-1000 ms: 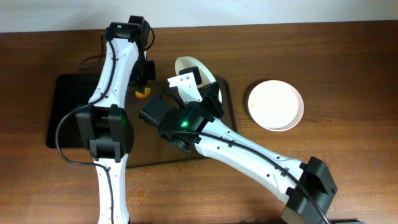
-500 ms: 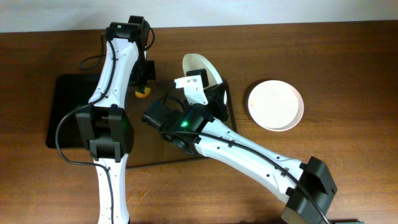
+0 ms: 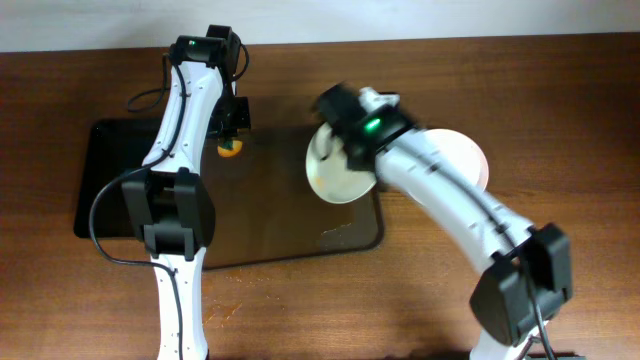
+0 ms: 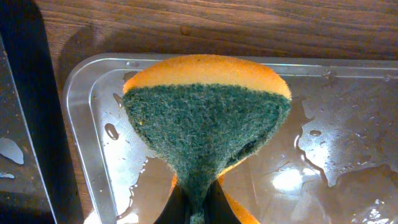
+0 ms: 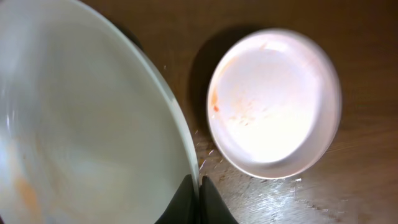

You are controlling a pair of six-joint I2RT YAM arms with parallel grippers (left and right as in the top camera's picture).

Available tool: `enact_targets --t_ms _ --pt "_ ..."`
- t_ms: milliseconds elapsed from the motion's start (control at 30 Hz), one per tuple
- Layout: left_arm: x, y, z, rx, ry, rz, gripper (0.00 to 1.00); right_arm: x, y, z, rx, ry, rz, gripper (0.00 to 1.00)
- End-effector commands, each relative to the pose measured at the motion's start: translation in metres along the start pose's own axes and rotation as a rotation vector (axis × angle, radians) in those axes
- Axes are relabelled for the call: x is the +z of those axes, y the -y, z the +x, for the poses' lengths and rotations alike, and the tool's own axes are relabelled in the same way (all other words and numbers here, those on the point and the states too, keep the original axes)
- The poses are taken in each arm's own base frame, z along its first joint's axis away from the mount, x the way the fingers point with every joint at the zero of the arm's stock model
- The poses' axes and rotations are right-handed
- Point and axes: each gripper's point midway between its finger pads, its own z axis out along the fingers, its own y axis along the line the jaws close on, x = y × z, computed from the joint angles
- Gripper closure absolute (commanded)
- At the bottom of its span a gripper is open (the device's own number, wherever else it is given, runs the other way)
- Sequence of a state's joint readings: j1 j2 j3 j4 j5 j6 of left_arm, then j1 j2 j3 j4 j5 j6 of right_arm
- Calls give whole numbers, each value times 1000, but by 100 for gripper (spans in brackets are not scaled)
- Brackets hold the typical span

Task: Clean dirty plates on tray and stack at the side
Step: 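Carry the plate right and stack it on the plate pile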

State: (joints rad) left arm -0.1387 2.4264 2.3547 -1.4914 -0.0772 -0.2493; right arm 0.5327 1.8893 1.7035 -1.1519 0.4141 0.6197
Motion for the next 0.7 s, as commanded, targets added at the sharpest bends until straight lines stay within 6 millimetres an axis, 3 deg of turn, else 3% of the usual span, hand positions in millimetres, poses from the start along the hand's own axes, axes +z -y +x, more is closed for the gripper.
enact_targets --t_ms 0,67,200,333,500,667 --pt "2 3 -2 21 1 11 100 -4 10 -4 -9 -162 -320 96" --pt "2 4 -2 21 1 11 99 8 42 -15 73 -208 -382 96" --pt "2 4 -3 22 2 12 100 35 124 -30 261 -220 -319 96" --pt "2 4 -4 21 7 13 99 61 179 -16 366 -263 -265 96" --pt "2 4 -4 21 9 13 100 97 206 22 456 -337 -230 96" --pt "0 3 -5 21 13 10 99 124 192 49 457 -365 -256 94"
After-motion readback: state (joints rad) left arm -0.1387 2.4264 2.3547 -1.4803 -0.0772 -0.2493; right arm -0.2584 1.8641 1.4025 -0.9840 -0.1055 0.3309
